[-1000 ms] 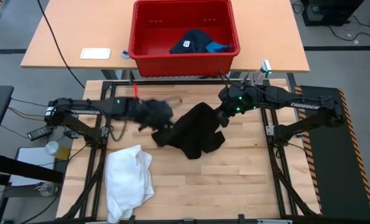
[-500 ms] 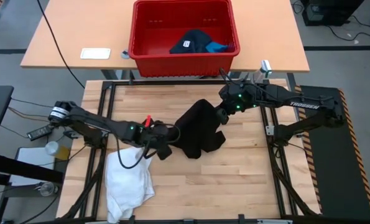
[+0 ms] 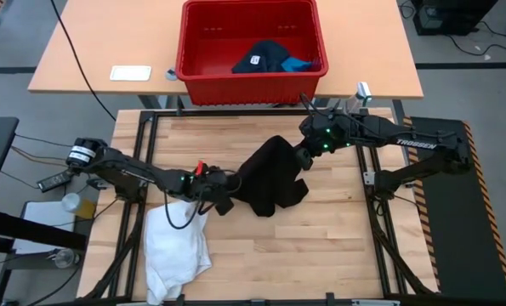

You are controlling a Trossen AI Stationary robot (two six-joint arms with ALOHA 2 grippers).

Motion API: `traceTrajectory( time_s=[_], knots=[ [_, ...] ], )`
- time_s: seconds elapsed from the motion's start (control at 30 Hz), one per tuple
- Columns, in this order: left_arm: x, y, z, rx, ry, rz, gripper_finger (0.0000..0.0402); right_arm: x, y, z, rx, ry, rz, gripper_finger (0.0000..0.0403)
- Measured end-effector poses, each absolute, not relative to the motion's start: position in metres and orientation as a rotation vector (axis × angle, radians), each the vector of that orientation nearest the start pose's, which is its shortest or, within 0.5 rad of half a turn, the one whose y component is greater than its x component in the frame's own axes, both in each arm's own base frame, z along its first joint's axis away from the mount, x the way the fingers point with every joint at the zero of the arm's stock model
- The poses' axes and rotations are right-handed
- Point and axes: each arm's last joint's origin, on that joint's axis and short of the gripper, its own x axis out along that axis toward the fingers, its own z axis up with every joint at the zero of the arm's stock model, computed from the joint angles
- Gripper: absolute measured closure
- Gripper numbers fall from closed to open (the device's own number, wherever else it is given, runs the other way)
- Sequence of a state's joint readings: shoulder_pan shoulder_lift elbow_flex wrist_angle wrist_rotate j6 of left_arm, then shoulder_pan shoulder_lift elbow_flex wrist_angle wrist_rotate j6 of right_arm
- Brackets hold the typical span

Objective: Fold Laundry from Bin
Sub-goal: Fold the black shirt

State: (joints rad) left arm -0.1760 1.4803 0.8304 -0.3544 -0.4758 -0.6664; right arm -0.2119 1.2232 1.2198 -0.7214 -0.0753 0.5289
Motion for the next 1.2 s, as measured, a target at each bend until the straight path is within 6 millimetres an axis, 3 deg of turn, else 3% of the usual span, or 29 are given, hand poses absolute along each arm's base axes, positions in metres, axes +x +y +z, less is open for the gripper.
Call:
traceTrajectory(
  time_s=[0.1, 0.23, 0.3, 0.5, 0.67, 0.87, 1.0, 1.2],
  knots=[
    [0.278, -0.027, 0.185, -0.299, 0.772, 0.578, 0.0203, 0.243, -0.05, 0.348, 0.608, 0.659, -0.314, 0.0394],
    [0.284, -0.018, 0.196, -0.297, 0.766, 0.572, 0.034, 0.241, -0.049, 0.35, 0.57, 0.653, -0.273, 0.0394],
    [0.286, -0.012, 0.217, -0.284, 0.747, 0.558, 0.0383, 0.236, -0.048, 0.36, 0.529, 0.622, -0.246, 0.0394],
    [0.281, 0.005, 0.333, -0.053, 0.56, 0.526, 0.0396, 0.213, -0.043, 0.409, 0.34, 0.468, -0.168, 0.0392],
    [0.256, 0.026, 0.435, 0.063, 0.311, 0.614, 0.0399, 0.19, -0.042, 0.445, 0.195, 0.339, -0.243, 0.0392],
    [0.222, 0.042, 0.515, 0.119, 0.109, 0.691, 0.04, 0.164, -0.043, 0.468, 0.053, 0.246, -0.491, 0.0392],
    [0.206, 0.051, 0.535, 0.148, 0.076, 0.763, 0.04, 0.154, -0.046, 0.47, 0.056, 0.268, -0.58, 0.0392],
    [0.201, 0.059, 0.522, 0.118, 0.218, 0.796, 0.0401, 0.156, -0.045, 0.445, 0.219, 0.52, -0.339, 0.0392]
  ],
)
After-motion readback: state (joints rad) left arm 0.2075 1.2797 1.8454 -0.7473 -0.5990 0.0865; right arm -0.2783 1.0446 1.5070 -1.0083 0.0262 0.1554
